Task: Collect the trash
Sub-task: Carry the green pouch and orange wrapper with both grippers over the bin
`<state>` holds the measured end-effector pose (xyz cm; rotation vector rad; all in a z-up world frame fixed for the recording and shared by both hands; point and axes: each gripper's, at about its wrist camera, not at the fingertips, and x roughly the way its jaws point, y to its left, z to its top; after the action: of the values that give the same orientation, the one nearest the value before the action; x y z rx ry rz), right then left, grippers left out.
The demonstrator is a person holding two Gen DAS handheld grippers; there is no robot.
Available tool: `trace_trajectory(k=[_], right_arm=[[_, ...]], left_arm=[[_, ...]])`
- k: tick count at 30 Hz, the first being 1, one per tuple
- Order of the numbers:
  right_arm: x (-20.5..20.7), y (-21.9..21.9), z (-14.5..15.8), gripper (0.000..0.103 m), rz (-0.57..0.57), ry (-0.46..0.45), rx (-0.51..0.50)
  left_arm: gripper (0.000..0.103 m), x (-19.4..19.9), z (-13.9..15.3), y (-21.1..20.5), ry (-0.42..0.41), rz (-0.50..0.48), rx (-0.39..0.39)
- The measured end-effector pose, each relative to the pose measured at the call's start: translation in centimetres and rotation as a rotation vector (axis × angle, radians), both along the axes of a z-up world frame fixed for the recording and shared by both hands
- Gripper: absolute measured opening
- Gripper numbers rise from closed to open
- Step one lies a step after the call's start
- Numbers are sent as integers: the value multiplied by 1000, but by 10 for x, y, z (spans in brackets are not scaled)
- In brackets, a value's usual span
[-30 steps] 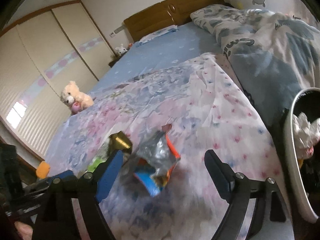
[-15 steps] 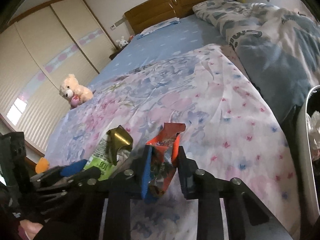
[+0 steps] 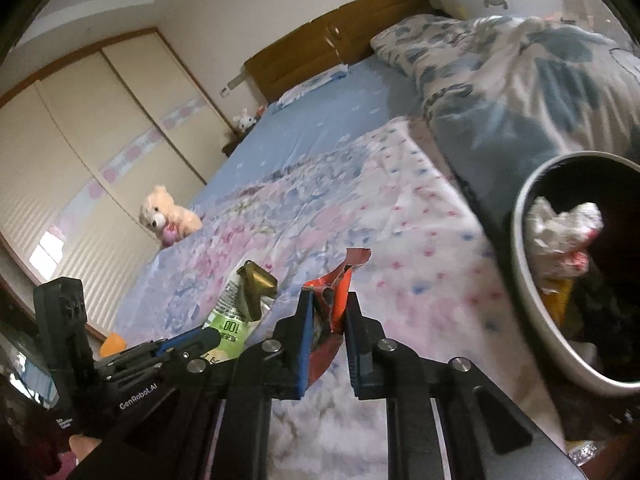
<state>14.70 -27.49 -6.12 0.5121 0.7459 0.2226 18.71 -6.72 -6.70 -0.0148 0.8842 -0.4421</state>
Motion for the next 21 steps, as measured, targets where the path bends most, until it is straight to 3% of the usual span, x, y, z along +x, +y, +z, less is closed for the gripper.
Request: trace_trajectory(k=[21], right_arm=[[-61,-56,2,12,-101,-12,19]], left_arm=[[10,-37,15,-77,-14,-153,-21]])
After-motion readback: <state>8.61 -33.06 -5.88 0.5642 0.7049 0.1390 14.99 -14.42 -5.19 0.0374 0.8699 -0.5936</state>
